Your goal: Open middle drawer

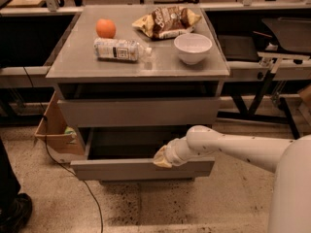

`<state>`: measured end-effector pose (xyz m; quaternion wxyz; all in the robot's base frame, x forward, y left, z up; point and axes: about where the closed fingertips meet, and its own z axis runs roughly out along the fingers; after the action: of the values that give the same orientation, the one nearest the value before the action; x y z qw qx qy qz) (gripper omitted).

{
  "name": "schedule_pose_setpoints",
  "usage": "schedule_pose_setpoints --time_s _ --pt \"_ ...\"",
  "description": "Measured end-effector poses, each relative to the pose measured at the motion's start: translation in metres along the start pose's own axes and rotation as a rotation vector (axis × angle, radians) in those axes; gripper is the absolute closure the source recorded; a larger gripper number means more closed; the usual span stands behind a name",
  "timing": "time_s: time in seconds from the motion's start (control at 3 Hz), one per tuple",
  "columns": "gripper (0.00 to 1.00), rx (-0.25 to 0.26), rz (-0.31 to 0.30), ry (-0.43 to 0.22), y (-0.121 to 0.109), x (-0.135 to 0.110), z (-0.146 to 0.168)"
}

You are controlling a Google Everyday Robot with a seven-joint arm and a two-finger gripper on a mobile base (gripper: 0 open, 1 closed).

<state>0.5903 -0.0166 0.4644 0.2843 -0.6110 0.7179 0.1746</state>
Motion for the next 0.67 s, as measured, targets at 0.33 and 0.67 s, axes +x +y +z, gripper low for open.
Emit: schedule_pose_setpoints --time_s 0.33,0.67 --pt "0.08 -0.015 -0.03 0.016 0.001 -0.014 -0.019" --pt "0.11 -0.015 -0.074 0.023 -0.014 -0.032 -0.034"
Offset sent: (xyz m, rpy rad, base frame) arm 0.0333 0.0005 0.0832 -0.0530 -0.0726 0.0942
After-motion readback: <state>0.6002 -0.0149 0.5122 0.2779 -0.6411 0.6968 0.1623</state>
